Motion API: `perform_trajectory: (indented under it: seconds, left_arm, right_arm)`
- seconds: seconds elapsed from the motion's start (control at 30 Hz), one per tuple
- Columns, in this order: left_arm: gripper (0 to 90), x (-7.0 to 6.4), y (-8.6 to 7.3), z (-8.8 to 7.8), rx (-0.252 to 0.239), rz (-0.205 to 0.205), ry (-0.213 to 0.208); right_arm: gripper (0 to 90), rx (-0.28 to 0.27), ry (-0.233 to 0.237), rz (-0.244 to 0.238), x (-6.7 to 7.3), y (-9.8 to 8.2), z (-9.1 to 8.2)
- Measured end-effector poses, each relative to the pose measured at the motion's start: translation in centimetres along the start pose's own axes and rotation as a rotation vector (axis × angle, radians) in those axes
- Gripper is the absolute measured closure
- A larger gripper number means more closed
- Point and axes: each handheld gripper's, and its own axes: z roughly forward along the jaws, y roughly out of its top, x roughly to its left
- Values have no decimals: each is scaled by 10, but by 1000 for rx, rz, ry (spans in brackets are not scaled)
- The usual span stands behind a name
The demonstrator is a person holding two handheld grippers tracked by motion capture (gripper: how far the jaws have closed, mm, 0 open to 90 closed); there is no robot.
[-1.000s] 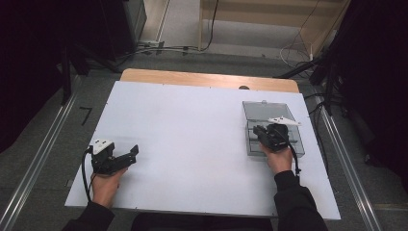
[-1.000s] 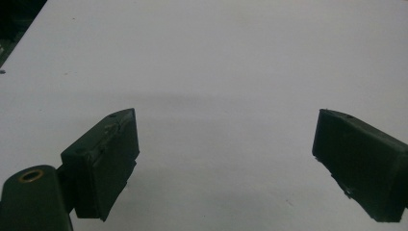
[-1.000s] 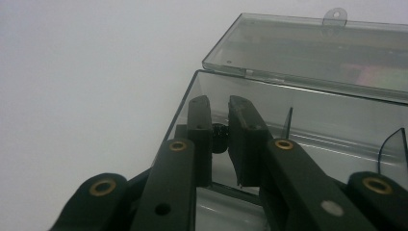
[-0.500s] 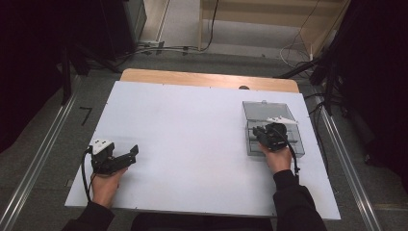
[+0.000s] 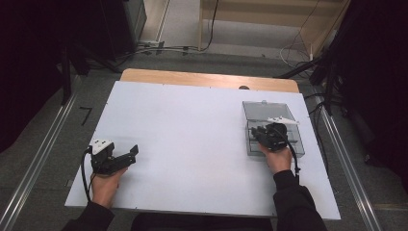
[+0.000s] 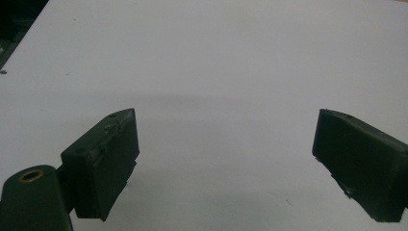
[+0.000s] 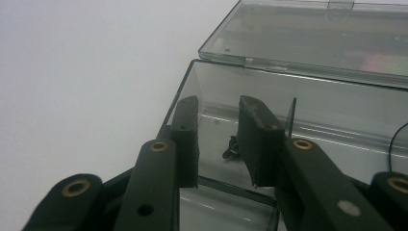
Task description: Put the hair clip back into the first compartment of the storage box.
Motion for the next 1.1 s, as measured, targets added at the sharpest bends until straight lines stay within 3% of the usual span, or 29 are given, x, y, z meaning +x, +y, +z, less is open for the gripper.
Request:
perform_trajectory:
  seconds: [0.83, 1.1]
  left_arm:
    - [97, 1, 0, -1, -2, -3, -5]
    - [97, 1, 0, -1, -2, -3, -6]
  right_arm:
    - [337, -23, 45, 3, 0, 1, -8]
    - [305, -22, 46, -3, 1, 0, -8]
